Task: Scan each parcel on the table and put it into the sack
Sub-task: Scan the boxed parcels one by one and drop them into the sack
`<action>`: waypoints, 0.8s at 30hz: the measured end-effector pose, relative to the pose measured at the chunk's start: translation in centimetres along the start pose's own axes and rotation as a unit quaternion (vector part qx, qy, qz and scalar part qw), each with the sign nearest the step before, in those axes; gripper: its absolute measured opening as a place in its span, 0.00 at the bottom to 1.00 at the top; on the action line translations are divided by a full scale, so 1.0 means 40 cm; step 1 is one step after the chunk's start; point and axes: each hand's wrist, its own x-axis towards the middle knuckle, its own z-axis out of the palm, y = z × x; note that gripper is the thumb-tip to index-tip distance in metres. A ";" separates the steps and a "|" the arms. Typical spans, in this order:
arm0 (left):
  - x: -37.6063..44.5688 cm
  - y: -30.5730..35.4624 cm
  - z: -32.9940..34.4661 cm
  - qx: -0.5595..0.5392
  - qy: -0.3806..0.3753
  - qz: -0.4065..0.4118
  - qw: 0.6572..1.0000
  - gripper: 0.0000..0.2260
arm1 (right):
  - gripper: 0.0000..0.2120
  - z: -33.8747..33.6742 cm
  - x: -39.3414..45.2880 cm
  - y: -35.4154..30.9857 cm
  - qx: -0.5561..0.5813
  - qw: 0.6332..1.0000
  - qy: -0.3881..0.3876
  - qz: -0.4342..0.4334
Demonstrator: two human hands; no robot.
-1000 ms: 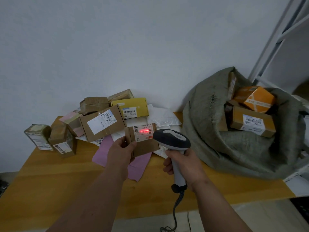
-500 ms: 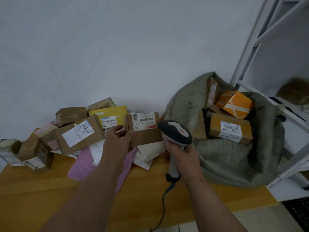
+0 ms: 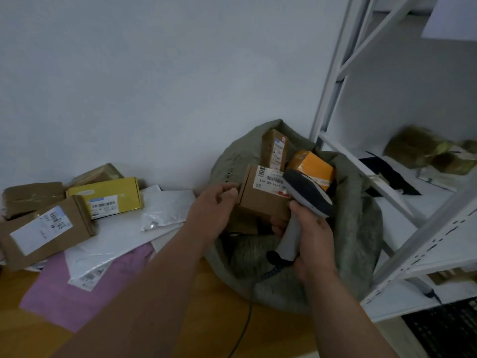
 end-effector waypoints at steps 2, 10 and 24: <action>0.030 0.005 0.025 0.147 -0.043 -0.004 0.988 0.15 | 0.13 -0.025 0.035 -0.014 0.009 0.999 0.040 -0.005; 0.126 -0.028 0.027 0.234 0.053 -0.077 0.968 0.28 | 0.20 0.001 0.139 -0.030 0.010 1.000 0.023 -0.006; 0.096 -0.097 -0.059 0.072 0.240 0.009 0.968 0.11 | 0.08 0.075 0.089 0.042 -0.022 0.995 -0.073 0.072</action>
